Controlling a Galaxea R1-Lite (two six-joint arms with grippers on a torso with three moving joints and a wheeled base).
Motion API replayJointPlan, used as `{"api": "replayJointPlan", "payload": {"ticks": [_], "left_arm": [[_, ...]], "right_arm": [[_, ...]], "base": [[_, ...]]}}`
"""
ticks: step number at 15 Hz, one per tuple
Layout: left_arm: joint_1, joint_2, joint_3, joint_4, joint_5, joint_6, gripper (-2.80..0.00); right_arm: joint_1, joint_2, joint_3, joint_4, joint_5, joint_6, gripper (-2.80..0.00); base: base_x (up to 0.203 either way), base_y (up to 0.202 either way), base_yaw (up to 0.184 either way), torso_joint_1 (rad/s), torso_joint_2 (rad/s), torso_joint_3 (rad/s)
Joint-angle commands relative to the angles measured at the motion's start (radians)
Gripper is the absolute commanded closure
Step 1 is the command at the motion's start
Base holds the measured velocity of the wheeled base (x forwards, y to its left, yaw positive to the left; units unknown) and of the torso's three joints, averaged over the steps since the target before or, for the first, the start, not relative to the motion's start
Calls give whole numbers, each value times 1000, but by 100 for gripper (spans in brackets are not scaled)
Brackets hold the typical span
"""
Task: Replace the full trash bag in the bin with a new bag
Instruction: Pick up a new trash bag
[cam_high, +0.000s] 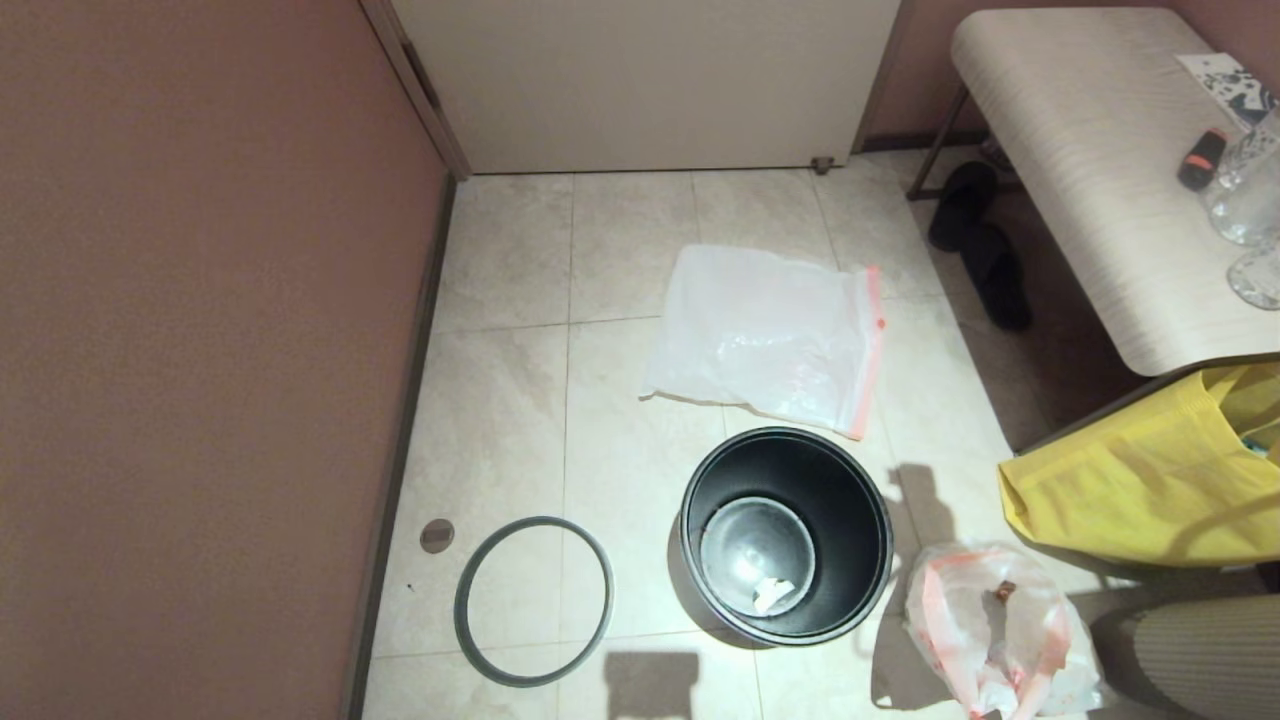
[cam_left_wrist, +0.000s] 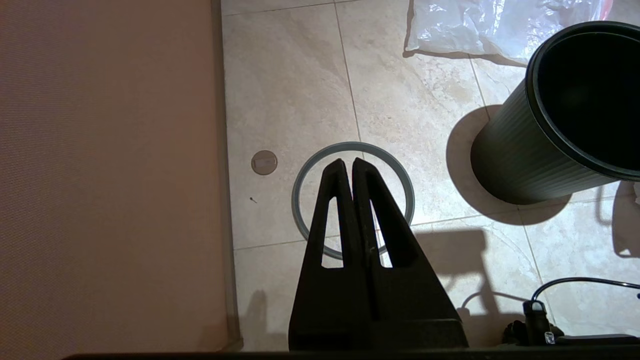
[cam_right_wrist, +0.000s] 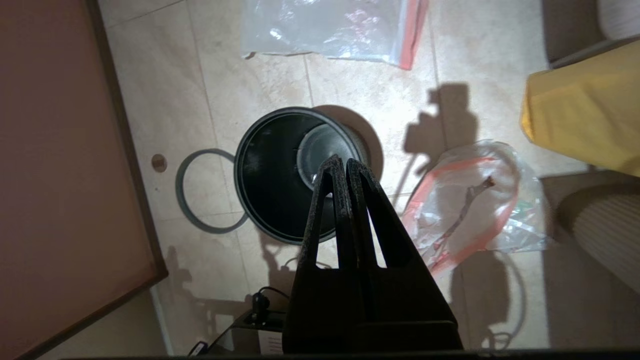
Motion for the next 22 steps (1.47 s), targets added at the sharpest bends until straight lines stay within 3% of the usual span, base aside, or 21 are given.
{"api": "replayJointPlan", "payload": {"ticks": [1,4,22], "left_arm": [[0,1,0,0,0,0,0],[0,1,0,0,0,0,0],[0,1,0,0,0,-9,0]], "right_arm": [[8,5,-70,50,-54,2,0],[10,1,-72,75,-100,2,0],[13,-77,11,73,-90,-8,0]], "base": [[0,0,0,0,0,0],[0,0,0,0,0,0],[0,0,0,0,0,0]]}}
